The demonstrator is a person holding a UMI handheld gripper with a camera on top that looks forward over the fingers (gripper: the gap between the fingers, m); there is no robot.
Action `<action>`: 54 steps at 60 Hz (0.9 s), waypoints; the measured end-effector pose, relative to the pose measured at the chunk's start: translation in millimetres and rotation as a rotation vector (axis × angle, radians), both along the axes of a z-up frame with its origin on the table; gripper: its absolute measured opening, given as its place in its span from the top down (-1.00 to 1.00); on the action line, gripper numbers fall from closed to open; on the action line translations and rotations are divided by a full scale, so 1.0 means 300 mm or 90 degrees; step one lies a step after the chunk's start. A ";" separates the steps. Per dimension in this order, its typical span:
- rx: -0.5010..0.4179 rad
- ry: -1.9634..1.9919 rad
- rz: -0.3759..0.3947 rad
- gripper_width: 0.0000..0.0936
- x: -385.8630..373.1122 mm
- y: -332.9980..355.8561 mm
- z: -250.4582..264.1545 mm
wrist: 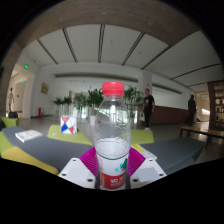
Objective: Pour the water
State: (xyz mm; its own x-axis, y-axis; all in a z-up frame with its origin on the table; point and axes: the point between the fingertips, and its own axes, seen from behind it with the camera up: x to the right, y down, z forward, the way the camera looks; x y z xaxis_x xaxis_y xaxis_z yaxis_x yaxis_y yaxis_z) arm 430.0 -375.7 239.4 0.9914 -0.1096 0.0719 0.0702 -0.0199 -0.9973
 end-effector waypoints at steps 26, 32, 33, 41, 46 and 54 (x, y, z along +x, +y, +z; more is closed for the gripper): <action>-0.110 0.027 -0.027 0.14 0.110 0.065 -0.516; -0.119 0.018 -0.026 -0.11 0.097 0.052 -0.517; -0.126 0.018 -0.029 -0.18 0.097 0.048 -0.522; -0.178 0.031 -0.051 -0.78 0.120 0.018 -0.510; -0.190 0.042 -0.068 -0.86 0.096 -0.057 -0.455; -0.212 0.057 -0.083 -0.83 0.045 -0.208 -0.378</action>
